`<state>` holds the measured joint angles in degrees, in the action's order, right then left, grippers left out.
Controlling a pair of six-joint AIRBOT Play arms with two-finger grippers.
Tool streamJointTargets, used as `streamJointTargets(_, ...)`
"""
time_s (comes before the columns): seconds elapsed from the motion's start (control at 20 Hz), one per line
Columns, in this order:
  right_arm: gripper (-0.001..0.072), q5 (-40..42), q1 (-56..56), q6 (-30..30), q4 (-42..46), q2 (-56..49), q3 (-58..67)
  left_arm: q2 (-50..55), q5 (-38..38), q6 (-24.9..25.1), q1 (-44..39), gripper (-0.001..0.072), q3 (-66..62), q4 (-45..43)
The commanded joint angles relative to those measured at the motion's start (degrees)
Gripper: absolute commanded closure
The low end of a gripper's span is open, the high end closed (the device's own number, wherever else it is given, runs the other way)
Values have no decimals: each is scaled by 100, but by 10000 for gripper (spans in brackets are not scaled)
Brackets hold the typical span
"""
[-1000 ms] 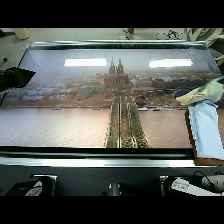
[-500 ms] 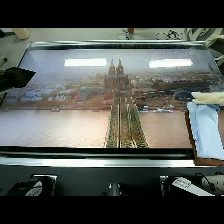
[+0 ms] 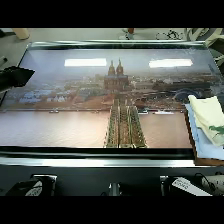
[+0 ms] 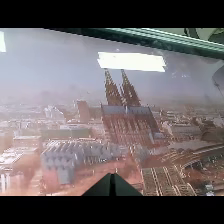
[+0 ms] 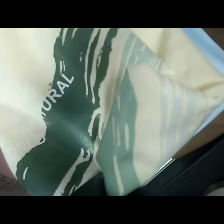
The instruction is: Fold the shirts.
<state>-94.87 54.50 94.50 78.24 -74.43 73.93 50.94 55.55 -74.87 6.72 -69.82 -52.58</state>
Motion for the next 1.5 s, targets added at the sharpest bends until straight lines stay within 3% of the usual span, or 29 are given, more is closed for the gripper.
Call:
streamJointTargets(0.0,688,402,-48,-72,850,0,-704,-2,-7,4,-2,682,0,2)
streamJointTargets(0.05,683,540,-48,-72,962,2,-815,-2,-4,4,-2,682,0,2)
streamJointTargets(0.1,468,713,-48,-68,964,0,-903,-2,-4,4,-2,682,0,2)
streamJointTargets(0.15,51,813,-48,-122,909,2,-916,-2,-4,2,-2,682,0,2)
streamJointTargets(0.2,12,883,-48,-297,876,2,-868,-2,-7,4,-2,683,0,2)
streamJointTargets(0.35,1,743,-50,-439,1034,2,52,31,-90,83,-2,684,-33,-15)
streamJointTargets(0.45,4,1222,-221,-520,461,4,1145,282,-87,68,-72,685,-343,-474)
streamJointTargets(0.55,9,2046,-1003,-627,7,2,2094,863,98,-501,-385,685,-970,-1733)
streamJointTargets(0.65,19,2483,-2455,-560,264,2,2406,1746,813,-1283,-951,685,-1777,-3497)
streamJointTargets(0.75,43,2068,-3932,-157,981,-227,2396,2533,1611,-1714,-1545,641,-2260,-4750)
streamJointTargets(0.8,38,1648,-4459,42,1095,-450,2396,2817,1971,-1735,-1725,402,-2286,-4835)
streamJointTargets(0.85,35,1187,-4852,208,1001,-734,2396,3049,2487,-1919,-1836,73,-2240,-4739)
streamJointTargets(0.9,32,756,-5097,238,745,-999,2391,3193,2881,-1967,-1902,0,-2107,-4669)
streamJointTargets(0.95,31,518,-5257,247,564,-1228,2389,3178,2848,-1969,-1937,0,-1827,-4601)
streamJointTargets(1.1,31,551,-5506,345,516,-1523,2389,2741,1799,-2485,-1856,3,-1016,-4452)
streamJointTargets(1.45,36,339,-5512,341,490,-1521,2391,2769,1788,-2404,-1751,1,-1012,-4470)
